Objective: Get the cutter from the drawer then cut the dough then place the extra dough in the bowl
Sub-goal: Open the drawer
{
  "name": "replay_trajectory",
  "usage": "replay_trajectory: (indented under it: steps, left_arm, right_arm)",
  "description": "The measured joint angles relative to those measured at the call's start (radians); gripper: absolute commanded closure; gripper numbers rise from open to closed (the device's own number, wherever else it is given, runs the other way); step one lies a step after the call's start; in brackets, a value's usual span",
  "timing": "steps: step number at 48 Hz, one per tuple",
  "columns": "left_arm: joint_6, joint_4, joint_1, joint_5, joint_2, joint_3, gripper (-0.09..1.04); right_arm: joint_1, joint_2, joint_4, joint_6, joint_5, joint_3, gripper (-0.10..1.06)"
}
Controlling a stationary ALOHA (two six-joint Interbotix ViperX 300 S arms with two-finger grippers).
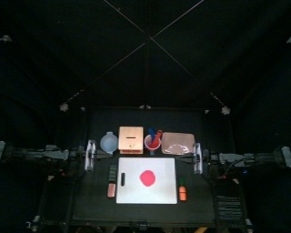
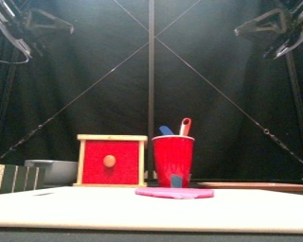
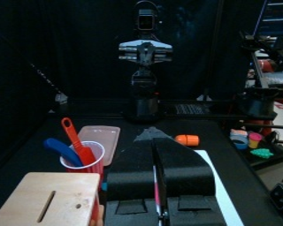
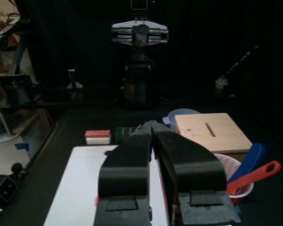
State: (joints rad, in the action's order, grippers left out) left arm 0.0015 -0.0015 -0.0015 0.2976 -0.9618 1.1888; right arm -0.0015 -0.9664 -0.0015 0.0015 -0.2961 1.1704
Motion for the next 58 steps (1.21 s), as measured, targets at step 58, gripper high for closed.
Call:
replay_trajectory:
  steps: [58]
  left_arm:
    - [-0.04, -1.131, -0.25, 0.193, 0.377, 0.005, 0.97]
  right_arm:
    - [-0.218, 1.149, -0.12, -0.005, 0.397, -0.908, 0.94]
